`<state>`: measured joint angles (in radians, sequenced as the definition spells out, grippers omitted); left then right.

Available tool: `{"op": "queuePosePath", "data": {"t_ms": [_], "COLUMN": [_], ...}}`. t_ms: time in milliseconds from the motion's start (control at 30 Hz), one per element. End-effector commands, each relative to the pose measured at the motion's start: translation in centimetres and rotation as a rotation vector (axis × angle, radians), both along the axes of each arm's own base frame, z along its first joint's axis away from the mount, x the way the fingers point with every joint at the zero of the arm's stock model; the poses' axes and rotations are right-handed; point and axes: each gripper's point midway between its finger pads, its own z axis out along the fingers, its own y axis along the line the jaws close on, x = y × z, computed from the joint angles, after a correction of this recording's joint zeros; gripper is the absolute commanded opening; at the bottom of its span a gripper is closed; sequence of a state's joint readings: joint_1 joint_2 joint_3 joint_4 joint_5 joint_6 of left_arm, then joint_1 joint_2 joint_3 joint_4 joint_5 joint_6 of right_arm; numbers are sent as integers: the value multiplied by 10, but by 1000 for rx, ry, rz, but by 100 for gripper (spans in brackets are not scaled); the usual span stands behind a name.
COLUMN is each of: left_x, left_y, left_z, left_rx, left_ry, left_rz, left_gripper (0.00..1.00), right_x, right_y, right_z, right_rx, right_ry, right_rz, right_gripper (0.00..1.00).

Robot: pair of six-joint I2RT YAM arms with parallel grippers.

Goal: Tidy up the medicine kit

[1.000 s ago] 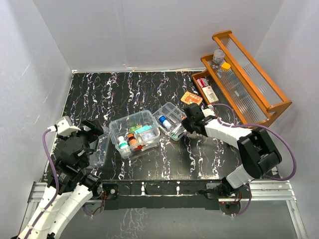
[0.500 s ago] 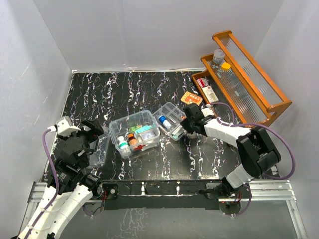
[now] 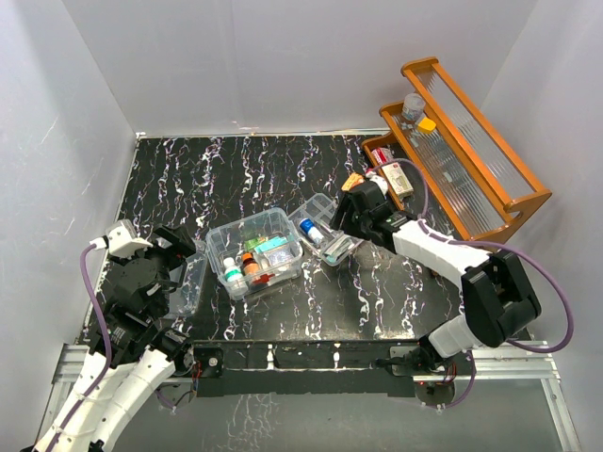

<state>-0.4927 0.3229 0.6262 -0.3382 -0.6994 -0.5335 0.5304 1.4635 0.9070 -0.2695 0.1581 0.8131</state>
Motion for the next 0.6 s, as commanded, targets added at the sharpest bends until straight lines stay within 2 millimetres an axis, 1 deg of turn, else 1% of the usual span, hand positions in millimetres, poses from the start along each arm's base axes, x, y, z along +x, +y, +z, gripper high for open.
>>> {"op": "queuePosePath", "data": {"t_ms": [0, 67, 133, 167, 267, 333, 400, 500, 567], "left_x": [1, 2, 2, 1, -2, -5, -7, -7, -7], "left_y": [2, 0, -2, -3, -2, 0, -1, -3, -5], "left_z": [13, 10, 8, 7, 2, -1, -1, -5, -10], "left_rx": [5, 6, 2, 0, 6, 3, 1, 1, -2], "left_ry": [-28, -14, 4, 14, 41, 48, 45, 53, 66], "left_rz": [7, 2, -7, -12, -12, -9, -18, -30, -37], "left_gripper": [80, 80, 80, 80, 80, 80, 80, 80, 80], "right_x": [18, 21, 24, 26, 33, 38, 43, 49, 52], "right_y": [32, 48, 57, 60, 62, 64, 64, 62, 58], "right_z": [43, 44, 38, 33, 15, 9, 2, -2, -4], "right_rx": [-109, -109, -126, -142, -199, -223, -243, -276, -306], "right_ry": [-212, -228, -218, -201, -145, -133, -120, -115, -108], "right_rz": [392, 513, 602, 633, 691, 715, 726, 727, 711], "right_gripper": [55, 54, 53, 52, 47, 40, 36, 35, 35]}}
